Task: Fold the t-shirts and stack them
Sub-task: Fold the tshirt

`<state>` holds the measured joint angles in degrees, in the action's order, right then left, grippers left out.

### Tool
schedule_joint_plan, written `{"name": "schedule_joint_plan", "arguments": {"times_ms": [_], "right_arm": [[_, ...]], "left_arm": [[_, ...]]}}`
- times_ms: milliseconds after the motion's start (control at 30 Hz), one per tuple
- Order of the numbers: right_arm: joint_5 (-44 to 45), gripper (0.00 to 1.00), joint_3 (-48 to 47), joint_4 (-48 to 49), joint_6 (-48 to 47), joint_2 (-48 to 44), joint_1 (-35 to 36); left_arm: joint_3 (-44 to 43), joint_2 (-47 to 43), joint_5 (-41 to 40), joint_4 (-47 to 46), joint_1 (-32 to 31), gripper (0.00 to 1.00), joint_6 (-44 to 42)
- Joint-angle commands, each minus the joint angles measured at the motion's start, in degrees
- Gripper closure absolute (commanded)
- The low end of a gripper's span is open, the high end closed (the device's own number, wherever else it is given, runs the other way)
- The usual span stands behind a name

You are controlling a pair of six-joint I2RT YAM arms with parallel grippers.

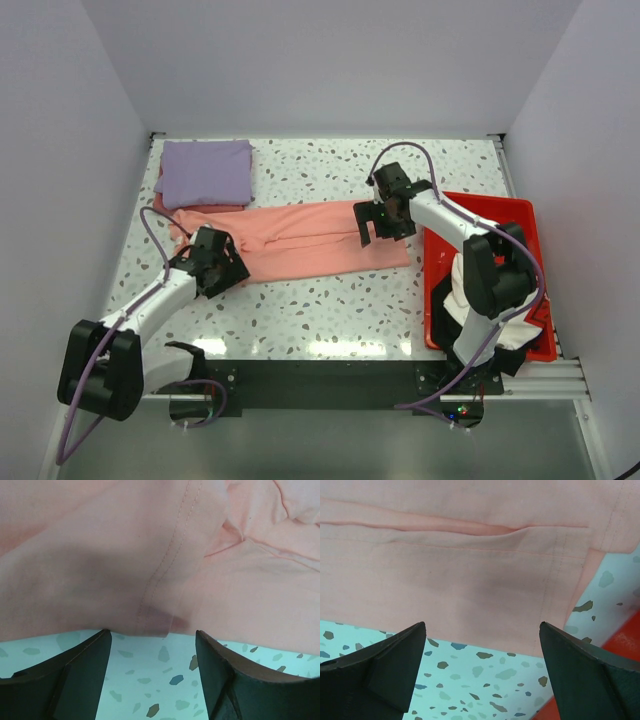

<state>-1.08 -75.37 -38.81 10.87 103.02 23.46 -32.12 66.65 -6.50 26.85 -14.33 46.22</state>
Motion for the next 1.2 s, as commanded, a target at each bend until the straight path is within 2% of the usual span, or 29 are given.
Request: {"name": "schedule_joint_plan", "arguments": {"times_ms": [0, 133, 200, 400, 500, 700, 733, 1167], "right_arm": [[-0.33, 0.01, 0.32, 1.72, 0.64, 0.16, 0.09], [0.64, 0.01, 0.32, 1.37, 0.55, 0.42, 0.09], [0.9, 0.01, 0.14, 0.75, 0.64, 0.78, 0.09], [0.91, 0.01, 0.05, 0.49, 0.64, 1.13, 0.09], [1.78, 0.01, 0.05, 0.31, 0.64, 1.39, 0.09], [2.49, 0.01, -0.12, -0.13, 0.82, 1.92, 0.09], [2.58, 0.01, -0.21, -0.13, 0.82, 1.92, 0.0], [2.93, 0.01, -0.04, -0.57, 0.29, 1.74, 0.0]], "left_arm": [[-1.45, 1.9, -1.93, -4.27, -0.17, 0.29, 0.28], [-2.77, 3.92, -3.69, -3.3, -0.09, 0.38, 0.45], [-3.56, 3.93, -3.78, -2.95, -0.09, 0.47, 0.63], [-5.4, 2.87, -4.31, -1.46, -0.09, 0.56, 0.63], [-6.11, 3.22, -4.83, -0.22, -0.09, 0.65, 0.45], [-7.43, 3.4, -8.78, 1.8, -0.09, 0.9, 0.45], [-7.61, 3.48, -8.96, 1.63, -0.09, 0.99, 0.19], [-13.66, 7.7, -10.64, -1.27, 1.58, 1.0, -0.69]]}}
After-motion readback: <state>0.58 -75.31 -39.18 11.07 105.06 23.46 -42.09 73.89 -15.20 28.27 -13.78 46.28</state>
